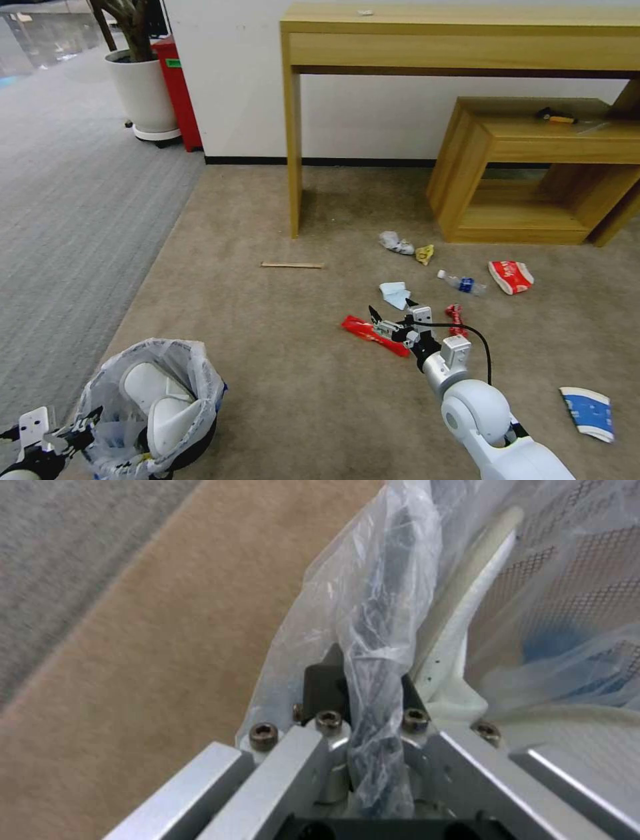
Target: Pick up the trash bin and place the garbage on the floor into it.
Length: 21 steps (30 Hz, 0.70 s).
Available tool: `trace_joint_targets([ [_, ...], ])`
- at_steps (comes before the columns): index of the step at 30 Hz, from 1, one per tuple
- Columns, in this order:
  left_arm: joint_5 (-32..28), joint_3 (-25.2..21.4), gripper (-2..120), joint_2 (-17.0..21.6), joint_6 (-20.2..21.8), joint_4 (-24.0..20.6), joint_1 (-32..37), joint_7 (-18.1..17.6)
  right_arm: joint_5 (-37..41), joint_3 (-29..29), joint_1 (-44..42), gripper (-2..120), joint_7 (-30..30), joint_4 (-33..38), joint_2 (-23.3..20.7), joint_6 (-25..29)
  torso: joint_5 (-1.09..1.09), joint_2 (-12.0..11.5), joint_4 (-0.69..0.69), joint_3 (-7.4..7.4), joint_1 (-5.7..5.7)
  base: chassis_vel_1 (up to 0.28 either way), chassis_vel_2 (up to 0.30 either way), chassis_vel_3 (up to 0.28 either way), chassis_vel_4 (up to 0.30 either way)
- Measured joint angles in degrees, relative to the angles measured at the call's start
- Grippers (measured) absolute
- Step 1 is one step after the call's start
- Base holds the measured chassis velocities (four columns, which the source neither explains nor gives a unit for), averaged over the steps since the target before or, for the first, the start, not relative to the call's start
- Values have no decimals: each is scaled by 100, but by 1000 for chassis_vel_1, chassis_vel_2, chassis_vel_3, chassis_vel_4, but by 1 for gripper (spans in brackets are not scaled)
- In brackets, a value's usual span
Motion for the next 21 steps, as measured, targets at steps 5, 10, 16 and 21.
trace_joint_targets([
  [5, 20, -26, 0, -29, -55, 56, 58, 41, -68, 2, 22, 100, -85, -135, 10, -2, 1, 0, -1, 0, 0, -206, -200, 211, 213],
  [10, -20, -146, 0, -81, -81, 94, 126, 59, -157, -144, 405, 100, -435, -773, 49, 132, 5, 0, 0, 0, 0, -213, -195, 186, 180],
  [16, -50, -234, 0, -203, -126, 73, 245, 99, -338, -261, 896, 100, -1434, -1702, 29, 285, 1, 0, 2, 0, 0, -64, -51, 57, 82],
  [21, -6, -280, 0, -354, -215, -38, 398, 152, -501, -512, 1527, 100, -2168, -2824, 283, 359, 1, 0, 1, 0, 0, 24, 18, -16, -31],
])
